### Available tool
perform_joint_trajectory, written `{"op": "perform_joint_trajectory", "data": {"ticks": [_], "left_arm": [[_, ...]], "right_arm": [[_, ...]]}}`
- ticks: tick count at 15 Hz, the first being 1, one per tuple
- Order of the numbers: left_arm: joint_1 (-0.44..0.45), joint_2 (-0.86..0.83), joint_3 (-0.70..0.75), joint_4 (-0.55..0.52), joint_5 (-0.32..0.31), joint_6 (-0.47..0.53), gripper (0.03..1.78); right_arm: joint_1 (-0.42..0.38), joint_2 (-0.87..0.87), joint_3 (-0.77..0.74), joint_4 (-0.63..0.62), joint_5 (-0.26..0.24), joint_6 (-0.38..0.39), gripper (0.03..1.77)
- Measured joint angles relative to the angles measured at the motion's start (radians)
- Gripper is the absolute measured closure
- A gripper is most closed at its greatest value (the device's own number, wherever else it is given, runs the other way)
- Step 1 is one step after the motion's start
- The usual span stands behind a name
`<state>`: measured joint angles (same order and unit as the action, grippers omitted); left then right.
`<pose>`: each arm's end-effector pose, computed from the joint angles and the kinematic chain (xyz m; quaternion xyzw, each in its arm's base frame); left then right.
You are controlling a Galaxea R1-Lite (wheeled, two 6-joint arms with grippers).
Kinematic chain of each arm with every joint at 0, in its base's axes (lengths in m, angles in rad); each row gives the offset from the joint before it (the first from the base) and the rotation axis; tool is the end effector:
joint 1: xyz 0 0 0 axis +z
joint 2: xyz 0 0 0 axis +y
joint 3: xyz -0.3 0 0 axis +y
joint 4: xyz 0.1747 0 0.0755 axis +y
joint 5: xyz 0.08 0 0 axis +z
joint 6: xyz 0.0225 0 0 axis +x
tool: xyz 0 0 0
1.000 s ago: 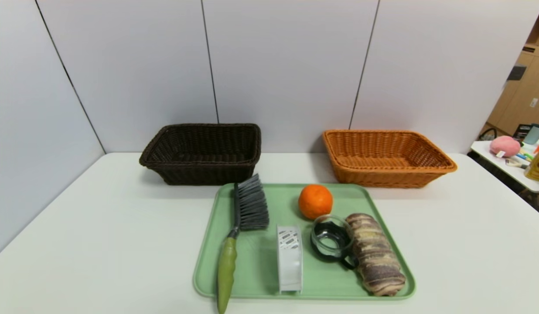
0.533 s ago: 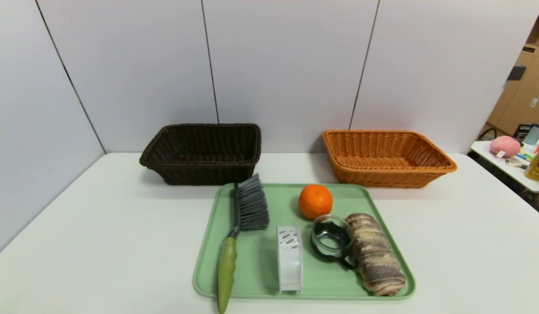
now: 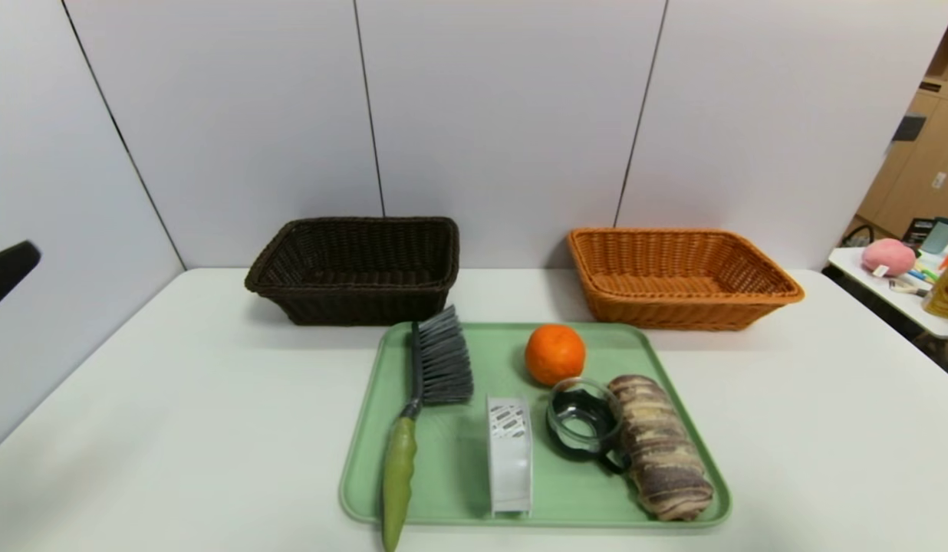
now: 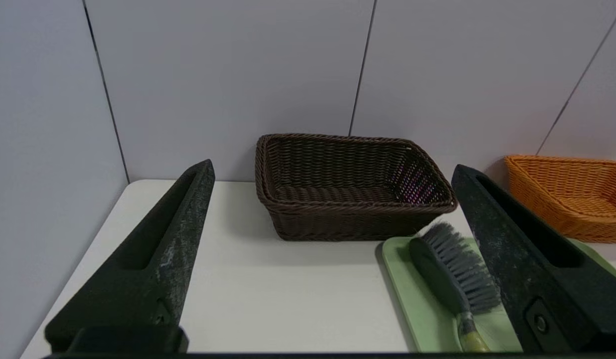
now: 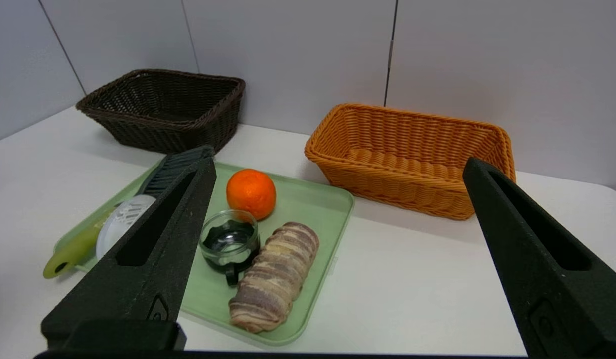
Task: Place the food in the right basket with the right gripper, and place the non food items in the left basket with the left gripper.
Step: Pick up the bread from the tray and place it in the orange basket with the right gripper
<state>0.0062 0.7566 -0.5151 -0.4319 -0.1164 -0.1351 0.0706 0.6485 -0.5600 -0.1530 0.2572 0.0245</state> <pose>0.0700 -0.0022 0.2568 -0.0613 -0.0910 -0.0611 0.9921 0.0426 0.0088 0.2475 0.0091 -0.0301 0.1635 0.9860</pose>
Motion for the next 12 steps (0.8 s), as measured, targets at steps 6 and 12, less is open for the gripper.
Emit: {"op": "perform_joint_trajectory", "data": {"ticks": [6, 12], "left_arm": [[-0.015, 0.441, -0.175, -0.191, -0.007, 0.008, 0.12], [-0.026, 0.599, -0.209, -0.156, -0.007, 0.067, 0.12]], "right_arm": [[0.013, 0.397, -0.227, -0.08, 0.008, -0.012, 0.09], [0.164, 0.628, -0.42, 0.252, 0.013, -0.049, 0.09]]}}
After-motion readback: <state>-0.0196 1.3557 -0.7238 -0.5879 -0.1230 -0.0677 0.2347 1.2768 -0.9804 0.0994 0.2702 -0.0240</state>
